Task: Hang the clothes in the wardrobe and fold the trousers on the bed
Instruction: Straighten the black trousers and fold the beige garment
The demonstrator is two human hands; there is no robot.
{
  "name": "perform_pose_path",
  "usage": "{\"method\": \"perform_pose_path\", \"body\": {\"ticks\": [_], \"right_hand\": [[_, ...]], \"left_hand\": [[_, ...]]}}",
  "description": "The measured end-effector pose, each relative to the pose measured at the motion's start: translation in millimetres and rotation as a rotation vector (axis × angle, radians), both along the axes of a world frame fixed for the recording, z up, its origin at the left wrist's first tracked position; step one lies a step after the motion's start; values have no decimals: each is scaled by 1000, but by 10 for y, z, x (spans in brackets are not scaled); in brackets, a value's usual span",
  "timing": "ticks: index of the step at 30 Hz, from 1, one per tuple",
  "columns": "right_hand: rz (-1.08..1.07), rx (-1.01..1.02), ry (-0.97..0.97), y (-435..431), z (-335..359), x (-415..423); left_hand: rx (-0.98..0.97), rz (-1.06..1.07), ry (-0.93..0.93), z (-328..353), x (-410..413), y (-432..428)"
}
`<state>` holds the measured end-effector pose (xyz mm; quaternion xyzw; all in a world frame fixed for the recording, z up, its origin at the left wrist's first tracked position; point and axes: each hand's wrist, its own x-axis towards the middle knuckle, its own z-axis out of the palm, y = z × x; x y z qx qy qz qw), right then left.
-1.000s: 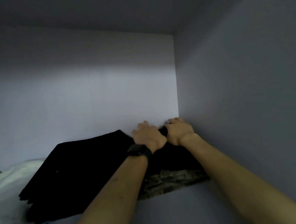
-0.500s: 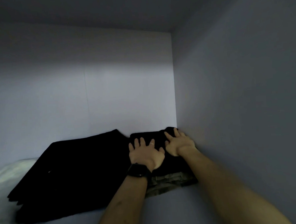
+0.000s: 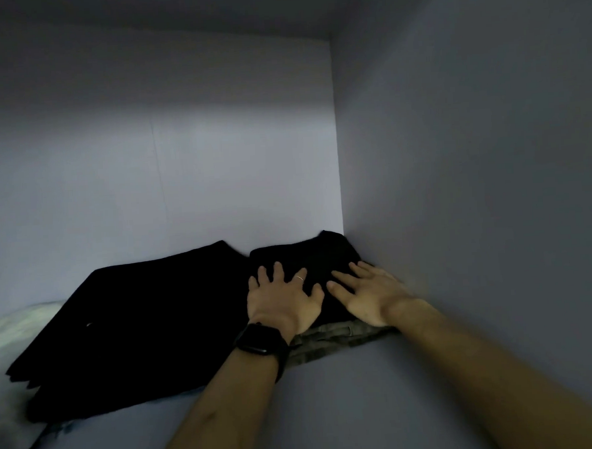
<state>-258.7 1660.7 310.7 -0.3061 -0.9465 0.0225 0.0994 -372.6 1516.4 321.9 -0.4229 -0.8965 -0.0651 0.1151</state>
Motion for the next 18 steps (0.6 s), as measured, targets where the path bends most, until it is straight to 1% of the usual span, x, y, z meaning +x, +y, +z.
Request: {"method": "perform_pose_path", "body": {"ticks": [6, 11, 14, 16, 18], "right_hand": [[-23, -4, 7, 8, -141, -46], [-68, 29, 58, 5, -114, -59], [-136, 22, 138, -145, -68, 1], [-150, -37, 130, -312, -75, 96], [-144, -86, 130, -412, -47, 199]], "left_hand": [[-7, 25, 29, -106, 37, 42], [-9, -1, 217, -83, 172, 21], [-12, -42, 292, -63, 315, -192], [-11, -85, 308, -102, 427, -431], [46, -105, 319, -127, 499, -671]]}}
